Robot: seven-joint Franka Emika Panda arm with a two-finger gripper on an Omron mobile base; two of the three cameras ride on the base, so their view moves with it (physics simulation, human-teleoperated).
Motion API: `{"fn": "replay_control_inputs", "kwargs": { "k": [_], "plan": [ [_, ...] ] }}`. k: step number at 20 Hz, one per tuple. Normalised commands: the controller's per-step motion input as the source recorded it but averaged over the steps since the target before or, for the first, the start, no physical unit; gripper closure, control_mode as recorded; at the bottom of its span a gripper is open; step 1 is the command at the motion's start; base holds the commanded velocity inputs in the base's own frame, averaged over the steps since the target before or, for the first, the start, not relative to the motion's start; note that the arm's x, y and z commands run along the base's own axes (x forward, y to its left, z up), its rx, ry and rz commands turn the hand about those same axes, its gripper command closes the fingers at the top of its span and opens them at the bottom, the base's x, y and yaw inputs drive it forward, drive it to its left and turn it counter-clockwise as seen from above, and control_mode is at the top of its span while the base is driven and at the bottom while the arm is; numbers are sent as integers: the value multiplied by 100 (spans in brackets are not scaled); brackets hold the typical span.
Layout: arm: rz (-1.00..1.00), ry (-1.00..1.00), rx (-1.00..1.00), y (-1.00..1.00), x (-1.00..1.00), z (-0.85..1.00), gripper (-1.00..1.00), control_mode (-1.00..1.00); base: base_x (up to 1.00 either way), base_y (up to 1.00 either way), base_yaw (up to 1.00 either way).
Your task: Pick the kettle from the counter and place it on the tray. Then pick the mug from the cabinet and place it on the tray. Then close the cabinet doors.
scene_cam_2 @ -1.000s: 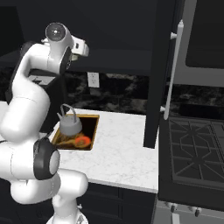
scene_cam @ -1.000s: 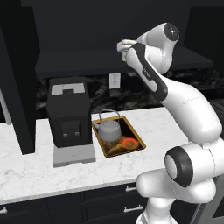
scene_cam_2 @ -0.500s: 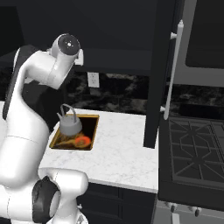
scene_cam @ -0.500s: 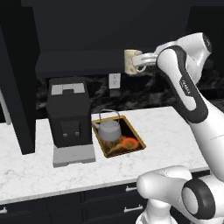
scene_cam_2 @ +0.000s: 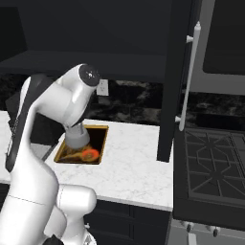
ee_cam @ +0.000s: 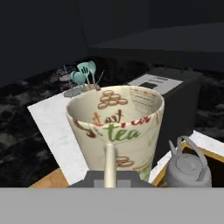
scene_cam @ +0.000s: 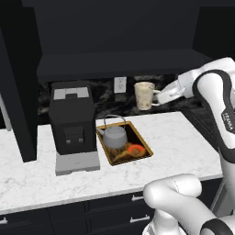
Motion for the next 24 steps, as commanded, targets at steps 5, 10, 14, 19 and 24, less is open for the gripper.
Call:
{"fn": "replay_control_inputs", "kwargs": {
  "k": [5,10,14,19,24],
  "plan": [
    [13,0,-7,6,-71,-100,100,-100,0,0,0],
    [10,5,-2,2,-20,-100,100,-100,0,0,0],
    [6,1,0,2,59,-100,100,-100,0,0,0],
    [0,2,0,12,99,-97,100,-100,0,0,0],
    [11,9,0,2,100,-78,100,-100,0,0,0]
  ]
}}
